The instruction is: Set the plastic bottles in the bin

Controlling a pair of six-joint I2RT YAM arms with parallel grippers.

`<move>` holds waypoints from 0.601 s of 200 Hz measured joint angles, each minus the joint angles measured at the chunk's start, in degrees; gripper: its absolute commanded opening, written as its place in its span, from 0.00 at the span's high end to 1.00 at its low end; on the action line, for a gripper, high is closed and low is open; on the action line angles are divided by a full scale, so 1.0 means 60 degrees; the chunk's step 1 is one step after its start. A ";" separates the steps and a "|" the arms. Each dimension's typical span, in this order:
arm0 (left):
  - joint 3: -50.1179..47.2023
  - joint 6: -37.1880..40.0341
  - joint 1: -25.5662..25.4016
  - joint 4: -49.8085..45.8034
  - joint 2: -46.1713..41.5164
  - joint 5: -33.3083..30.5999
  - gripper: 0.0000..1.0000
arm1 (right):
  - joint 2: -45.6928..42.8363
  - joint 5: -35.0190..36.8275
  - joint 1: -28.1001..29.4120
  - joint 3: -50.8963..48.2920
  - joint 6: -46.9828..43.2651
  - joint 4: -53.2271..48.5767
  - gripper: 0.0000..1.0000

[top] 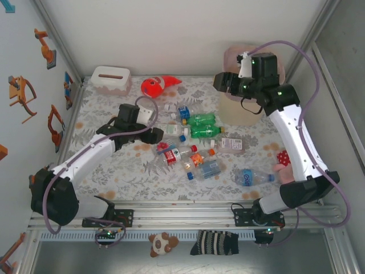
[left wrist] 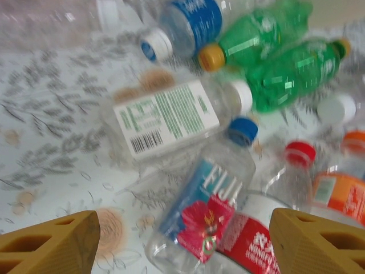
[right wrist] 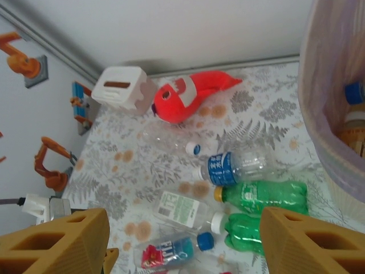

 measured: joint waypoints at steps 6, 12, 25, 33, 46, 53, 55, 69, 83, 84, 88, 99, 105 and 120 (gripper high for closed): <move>0.0040 0.0168 -0.0004 -0.0248 0.0124 0.0109 0.23 | 0.0000 -0.0011 0.0000 -0.0087 -0.0055 0.0000 0.31; 0.0098 0.0321 -0.0011 -0.0506 0.0255 0.0182 0.23 | 0.0000 -0.0022 0.0000 -0.0135 -0.0106 -0.0004 0.31; 0.0342 0.0692 -0.0011 -0.1107 0.0590 0.0291 0.23 | 0.0000 -0.0055 0.0000 -0.0168 -0.0233 -0.0004 0.31; 0.0517 0.0914 -0.0040 -0.1424 0.0787 0.0299 0.23 | -0.0004 -0.0080 0.0000 -0.0168 -0.0291 0.0007 0.31; 0.0707 0.1249 -0.0066 -0.1832 0.0984 0.0277 0.22 | -0.0015 -0.0127 0.0000 -0.0186 -0.0393 0.0007 0.31; 0.0787 0.1432 -0.0073 -0.2055 0.1056 0.0280 0.21 | -0.0025 -0.0149 0.0000 -0.0226 -0.0448 0.0015 0.31; 0.0812 0.1504 -0.0073 -0.2124 0.1078 0.0284 0.21 | -0.0033 -0.0149 0.0000 -0.0244 -0.0463 0.0011 0.30; 0.1049 0.1927 -0.0080 -0.2608 0.1282 0.0426 0.20 | -0.0120 -0.0153 0.0000 -0.0401 -0.0521 0.0007 0.31; 0.1355 0.2288 -0.0109 -0.3009 0.1581 0.0455 0.20 | -0.0244 -0.0146 0.0000 -0.0590 -0.0561 0.0011 0.30; 0.1370 0.2302 -0.0109 -0.3031 0.1592 0.0455 0.20 | -0.0251 -0.0146 0.0000 -0.0601 -0.0565 0.0011 0.30; 0.1468 0.2408 -0.0120 -0.3133 0.1698 0.0444 0.20 | -0.0295 -0.0142 0.0000 -0.0656 -0.0568 0.0004 0.30; 0.1694 0.2652 -0.0135 -0.3366 0.1963 0.0390 0.20 | -0.0401 -0.0142 0.0000 -0.0783 -0.0590 0.0007 0.30; 0.1796 0.2779 -0.0135 -0.3472 0.2106 0.0342 0.20 | -0.0455 -0.0142 0.0000 -0.0841 -0.0594 0.0015 0.30; 0.1993 0.3060 -0.0146 -0.3690 0.2408 0.0182 0.20 | -0.0590 -0.0138 0.0000 -0.0936 -0.0597 0.0007 0.30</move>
